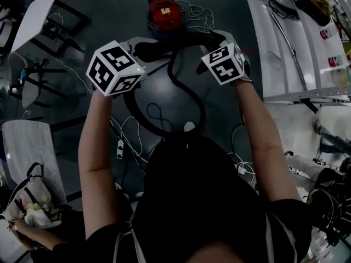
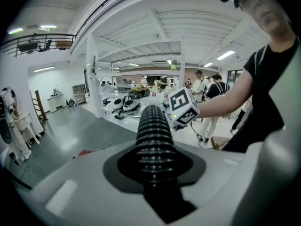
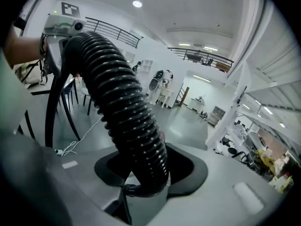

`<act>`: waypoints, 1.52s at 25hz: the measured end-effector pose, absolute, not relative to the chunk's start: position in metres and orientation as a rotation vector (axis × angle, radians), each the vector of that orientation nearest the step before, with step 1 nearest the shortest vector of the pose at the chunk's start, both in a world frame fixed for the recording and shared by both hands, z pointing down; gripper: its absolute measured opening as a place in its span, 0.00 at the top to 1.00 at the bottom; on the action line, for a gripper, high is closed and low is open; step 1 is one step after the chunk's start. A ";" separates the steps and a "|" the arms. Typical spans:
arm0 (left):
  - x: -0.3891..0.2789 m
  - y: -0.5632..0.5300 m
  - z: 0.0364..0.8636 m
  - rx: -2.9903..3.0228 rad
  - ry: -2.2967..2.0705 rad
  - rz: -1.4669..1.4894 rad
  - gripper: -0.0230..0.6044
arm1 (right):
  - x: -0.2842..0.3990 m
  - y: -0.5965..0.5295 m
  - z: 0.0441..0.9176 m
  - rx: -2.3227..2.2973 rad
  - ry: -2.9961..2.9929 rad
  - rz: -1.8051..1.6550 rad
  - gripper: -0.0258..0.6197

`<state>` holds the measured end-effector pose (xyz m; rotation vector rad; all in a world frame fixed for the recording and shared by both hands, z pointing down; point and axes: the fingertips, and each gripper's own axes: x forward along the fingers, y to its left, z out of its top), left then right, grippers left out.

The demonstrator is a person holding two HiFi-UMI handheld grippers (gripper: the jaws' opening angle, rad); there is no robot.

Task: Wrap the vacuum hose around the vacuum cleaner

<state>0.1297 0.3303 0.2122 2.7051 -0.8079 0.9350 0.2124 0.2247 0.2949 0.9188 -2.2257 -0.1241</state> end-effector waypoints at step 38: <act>0.023 0.231 0.263 2.657 -1.161 0.827 0.59 | 0.162 0.169 0.329 0.964 -2.109 0.597 0.69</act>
